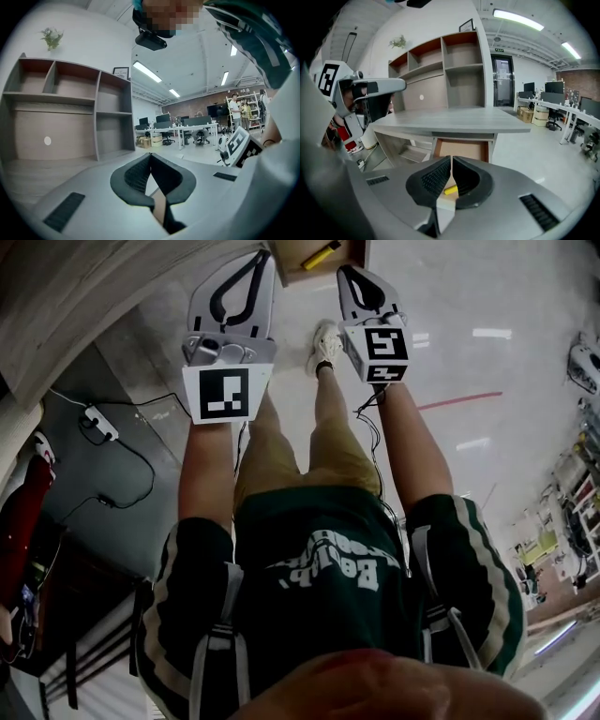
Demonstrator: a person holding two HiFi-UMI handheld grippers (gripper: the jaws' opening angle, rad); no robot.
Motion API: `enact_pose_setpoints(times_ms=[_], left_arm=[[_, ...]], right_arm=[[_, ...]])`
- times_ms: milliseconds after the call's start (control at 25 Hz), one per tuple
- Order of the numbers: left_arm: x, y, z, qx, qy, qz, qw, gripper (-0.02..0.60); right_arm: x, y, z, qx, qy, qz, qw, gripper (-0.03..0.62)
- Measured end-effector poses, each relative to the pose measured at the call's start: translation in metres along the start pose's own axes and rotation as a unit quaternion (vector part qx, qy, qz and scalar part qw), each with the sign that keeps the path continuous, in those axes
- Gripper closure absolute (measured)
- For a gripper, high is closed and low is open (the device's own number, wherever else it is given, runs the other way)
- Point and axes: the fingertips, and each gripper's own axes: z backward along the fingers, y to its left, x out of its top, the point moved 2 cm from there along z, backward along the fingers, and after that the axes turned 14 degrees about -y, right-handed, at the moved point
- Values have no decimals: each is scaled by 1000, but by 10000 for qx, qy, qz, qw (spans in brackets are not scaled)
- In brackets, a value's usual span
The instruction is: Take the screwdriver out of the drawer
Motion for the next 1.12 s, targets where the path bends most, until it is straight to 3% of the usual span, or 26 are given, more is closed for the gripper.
enact_pose_setpoints(times_ms=[200,360,560,640,720,800,1120], left_arm=[[-19,-2,-11,-55,-68,26,10000,563],[-28,3,-16,-78,-94,-17,9999,563],[-35,8,-14,19,-80,93,9999,563],[-36,9,-12,59,-78,171,9998,563],[-36,8,-11,69,-81,216,9997,563],[-36,8,-11,68,-69,239,9997,563],[-33,12,-11,108,-125,301,9994,563]], right_arm=[[-43,-11,-22,-210,310,-403,9985,557],[-73,-19,-39,-489,496,-1242,9898,557],[-94,-31,-54,-996,598,-2830,9521,556],[-99,-34,-58,-1184,661,-3195,9378,542],[-105,-37,-61,-1334,722,-3559,9221,468],[-111,-39,-65,-1473,745,-3903,9058,464],[-122,-50,-80,-1914,936,-4165,8838,465]])
